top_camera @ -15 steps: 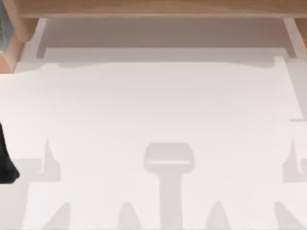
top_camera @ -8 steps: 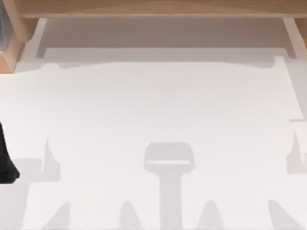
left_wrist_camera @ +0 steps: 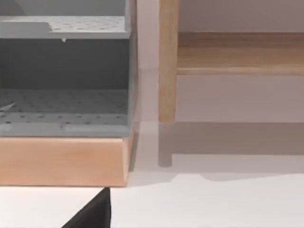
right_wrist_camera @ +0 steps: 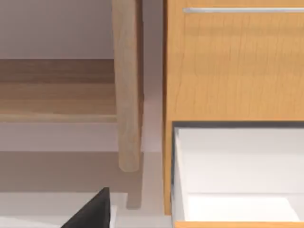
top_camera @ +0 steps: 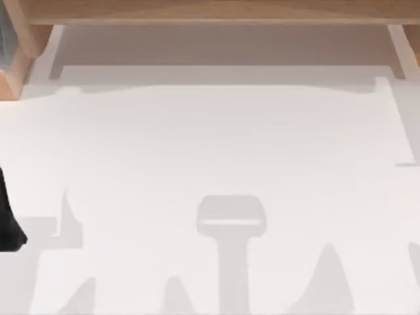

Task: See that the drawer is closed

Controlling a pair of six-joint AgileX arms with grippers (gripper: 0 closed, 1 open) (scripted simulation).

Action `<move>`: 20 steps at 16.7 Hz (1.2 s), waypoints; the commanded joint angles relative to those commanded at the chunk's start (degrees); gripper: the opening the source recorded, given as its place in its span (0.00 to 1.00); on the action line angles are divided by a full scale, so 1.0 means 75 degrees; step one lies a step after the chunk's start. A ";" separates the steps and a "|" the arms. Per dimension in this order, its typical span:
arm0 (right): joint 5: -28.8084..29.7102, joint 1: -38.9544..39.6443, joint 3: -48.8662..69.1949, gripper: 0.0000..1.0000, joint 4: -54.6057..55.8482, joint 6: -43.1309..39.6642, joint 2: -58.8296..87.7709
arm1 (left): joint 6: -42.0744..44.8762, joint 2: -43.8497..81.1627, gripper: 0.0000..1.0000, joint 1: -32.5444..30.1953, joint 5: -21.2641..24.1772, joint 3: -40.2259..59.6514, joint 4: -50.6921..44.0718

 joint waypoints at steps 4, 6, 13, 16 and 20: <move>-0.1132 -0.1137 0.0449 1.00 0.1055 0.0045 0.1483 | 0.0000 0.0000 1.00 0.0000 0.0000 0.0000 0.0000; -0.1392 -0.1399 0.0553 1.00 0.1300 0.0057 0.1775 | 0.0000 0.0000 1.00 0.0000 0.0000 0.0000 0.0000; -0.1412 -0.1400 0.0554 1.00 0.1386 -0.0036 0.1851 | 0.0000 0.0000 1.00 0.0000 0.0000 0.0000 0.0000; -0.1452 -0.1418 0.0687 1.00 0.1952 -0.0766 0.2422 | 0.0000 0.0000 1.00 0.0000 0.0000 0.0000 0.0000; -0.1469 -0.1472 0.0919 1.00 0.3267 -0.2824 0.3927 | 0.0000 0.0000 1.00 0.0000 0.0000 0.0000 0.0000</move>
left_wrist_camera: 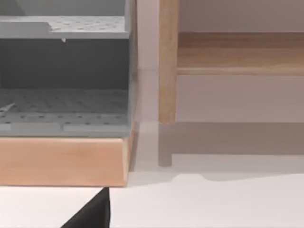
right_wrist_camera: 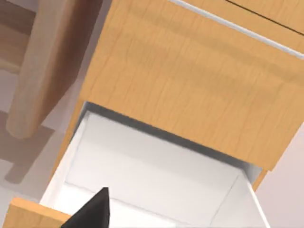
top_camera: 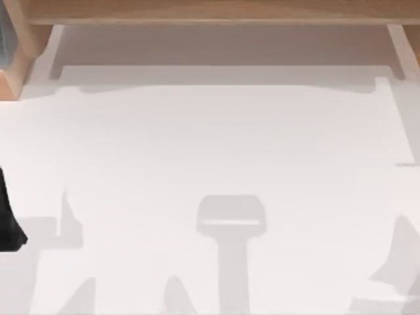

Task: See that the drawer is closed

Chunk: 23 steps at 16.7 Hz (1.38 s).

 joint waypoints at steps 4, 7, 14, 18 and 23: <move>0.0062 -0.0031 0.0225 1.00 0.1598 -0.2870 0.1920 | 0.0000 0.0000 1.00 0.0000 0.0000 0.0000 0.0000; 0.0148 -0.0003 0.0373 1.00 0.2763 -0.5135 0.3312 | 0.0000 0.0000 1.00 0.0000 0.0000 0.0000 0.0000; 0.0370 0.0174 0.0631 1.00 0.4711 -0.8749 0.5537 | 0.0000 0.0000 1.00 0.0000 0.0000 0.0000 0.0000; 0.0407 0.0208 0.0669 1.00 0.4956 -0.9115 0.5798 | 0.0000 0.0000 1.00 0.0000 0.0000 0.0000 0.0000; 0.0467 0.0261 0.0751 1.00 0.4876 -0.9115 0.5805 | 0.0000 0.0000 1.00 0.0000 0.0000 0.0000 0.0000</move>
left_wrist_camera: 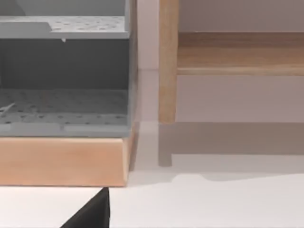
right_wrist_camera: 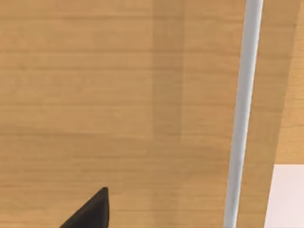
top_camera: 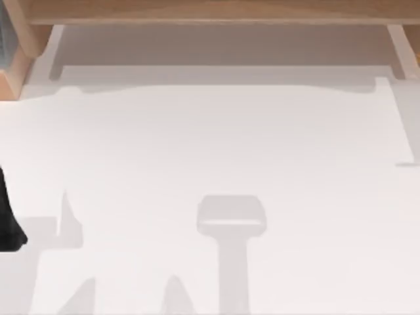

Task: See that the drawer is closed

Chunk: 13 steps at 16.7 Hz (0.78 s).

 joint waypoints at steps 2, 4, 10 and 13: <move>0.0184 0.0191 0.0249 1.00 -0.0162 -0.0006 0.0088 | 0.0000 0.0000 1.00 0.0000 0.0000 0.0000 0.0000; 0.0354 0.0358 0.0470 1.00 -0.0309 -0.0009 0.0168 | 0.0000 0.0000 1.00 0.0000 0.0000 0.0000 0.0000; 0.0391 0.0395 0.0519 0.85 -0.0341 -0.0009 0.0185 | 0.0000 0.0000 1.00 0.0000 0.0000 0.0000 0.0000; 0.0391 0.0395 0.0519 0.62 -0.0341 -0.0009 0.0185 | 0.0000 0.0000 1.00 0.0000 0.0000 0.0000 0.0000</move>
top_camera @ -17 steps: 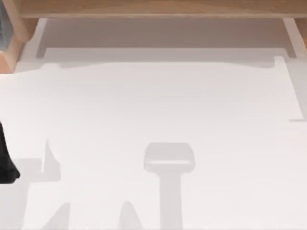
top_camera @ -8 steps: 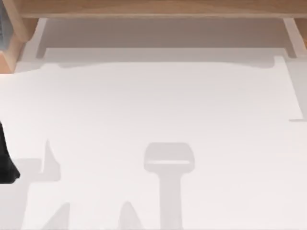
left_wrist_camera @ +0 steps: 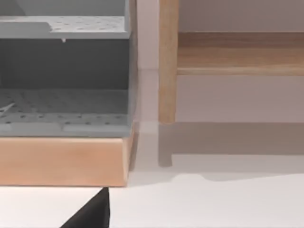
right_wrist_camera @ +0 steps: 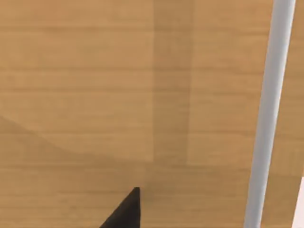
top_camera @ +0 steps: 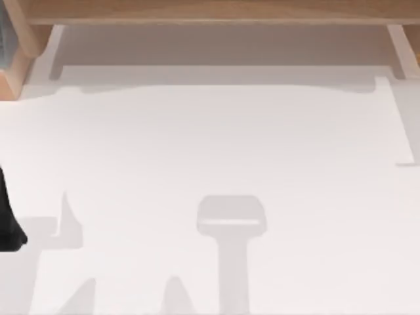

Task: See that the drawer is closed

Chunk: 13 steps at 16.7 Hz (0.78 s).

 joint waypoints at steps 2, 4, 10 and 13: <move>0.0000 0.0000 0.0000 0.47 0.0000 0.0000 0.0000 | 0.0000 0.0000 1.00 0.0000 0.0000 0.0000 0.0000; 0.0000 0.0000 0.0000 0.32 0.0000 0.0000 0.0000 | 0.0000 0.0000 1.00 0.0000 0.0000 0.0000 0.0000; 0.0000 0.0000 0.0000 0.00 0.0000 0.0000 0.0000 | 0.0000 0.0000 1.00 0.0000 0.0000 0.0000 0.0000; 0.0000 0.0000 0.0000 0.00 0.0000 0.0000 0.0000 | 0.0000 0.0000 1.00 0.0000 0.0000 0.0000 0.0000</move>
